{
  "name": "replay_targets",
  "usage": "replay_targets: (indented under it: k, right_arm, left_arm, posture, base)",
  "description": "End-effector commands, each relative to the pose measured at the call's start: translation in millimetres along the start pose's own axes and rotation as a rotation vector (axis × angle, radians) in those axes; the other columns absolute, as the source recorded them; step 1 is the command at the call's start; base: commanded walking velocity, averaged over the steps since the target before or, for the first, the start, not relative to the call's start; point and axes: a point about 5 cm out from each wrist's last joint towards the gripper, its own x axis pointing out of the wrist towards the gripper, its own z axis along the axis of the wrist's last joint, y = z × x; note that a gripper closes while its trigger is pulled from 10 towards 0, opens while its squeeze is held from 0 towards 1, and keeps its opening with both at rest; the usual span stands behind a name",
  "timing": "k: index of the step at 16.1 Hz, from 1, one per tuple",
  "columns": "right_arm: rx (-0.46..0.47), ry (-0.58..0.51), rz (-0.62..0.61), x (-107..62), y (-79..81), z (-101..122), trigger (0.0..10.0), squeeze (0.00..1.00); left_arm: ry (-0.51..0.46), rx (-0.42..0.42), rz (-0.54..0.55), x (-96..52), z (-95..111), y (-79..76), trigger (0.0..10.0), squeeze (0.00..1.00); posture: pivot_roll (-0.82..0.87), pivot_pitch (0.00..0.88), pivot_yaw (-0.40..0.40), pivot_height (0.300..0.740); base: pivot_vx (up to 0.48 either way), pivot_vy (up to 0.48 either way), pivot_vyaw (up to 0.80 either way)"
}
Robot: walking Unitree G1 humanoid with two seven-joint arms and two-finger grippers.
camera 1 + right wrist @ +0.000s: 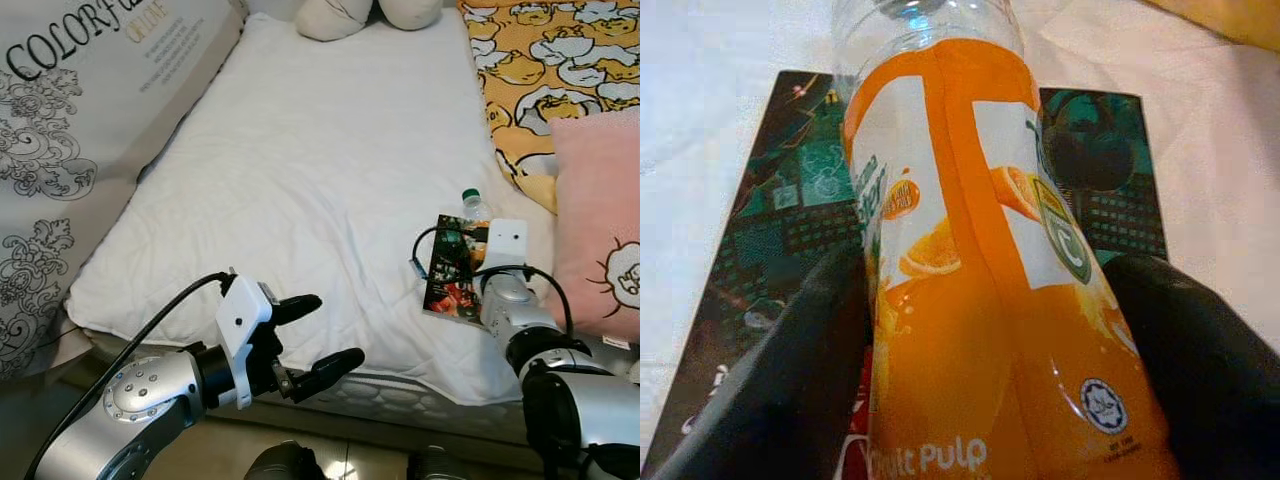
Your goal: Clean up the room
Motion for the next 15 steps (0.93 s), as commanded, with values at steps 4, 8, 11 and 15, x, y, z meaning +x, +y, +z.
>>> replay_targets:
  k: [4, 8, 11, 15]
  right_arm:
    - [0.034, 0.031, 0.053, -1.6, 11.7, -5.2, 0.0, 0.0]
    - [0.059, -0.027, 0.077, -0.3, 14.1, 10.0, 0.0, 0.0]
    - [0.081, -0.205, 0.134, -1.5, 27.6, 53.6, 0.0, 0.0]
    - [0.089, -0.372, 0.186, -10.0, 47.7, 85.8, 0.0, 0.0]
  left_arm:
    - [0.017, -0.005, 0.034, 2.3, -0.5, 6.7, 10.0, 0.0]
    - [0.027, -0.001, 0.049, 5.6, -4.1, 10.2, 10.0, 0.0]
    - [-0.004, 0.016, 0.087, 16.8, -4.1, 21.9, 10.0, 0.0]
    - [-0.056, 0.029, 0.189, 30.1, -3.2, 41.9, 10.0, 0.0]
  posture:
    - [0.07, 0.094, 0.146, 0.703]
    - [0.06, 0.074, 0.137, 0.703]
    - [0.03, 0.0, 0.1, 0.703]
    - [0.0, 0.0, 0.061, 0.703]
  base:
    - [0.0, 0.0, 0.0]
    - [0.0, 0.0, 0.0]
    - [0.0, 0.0, 0.0]
    - [0.0, 0.0, 0.0]
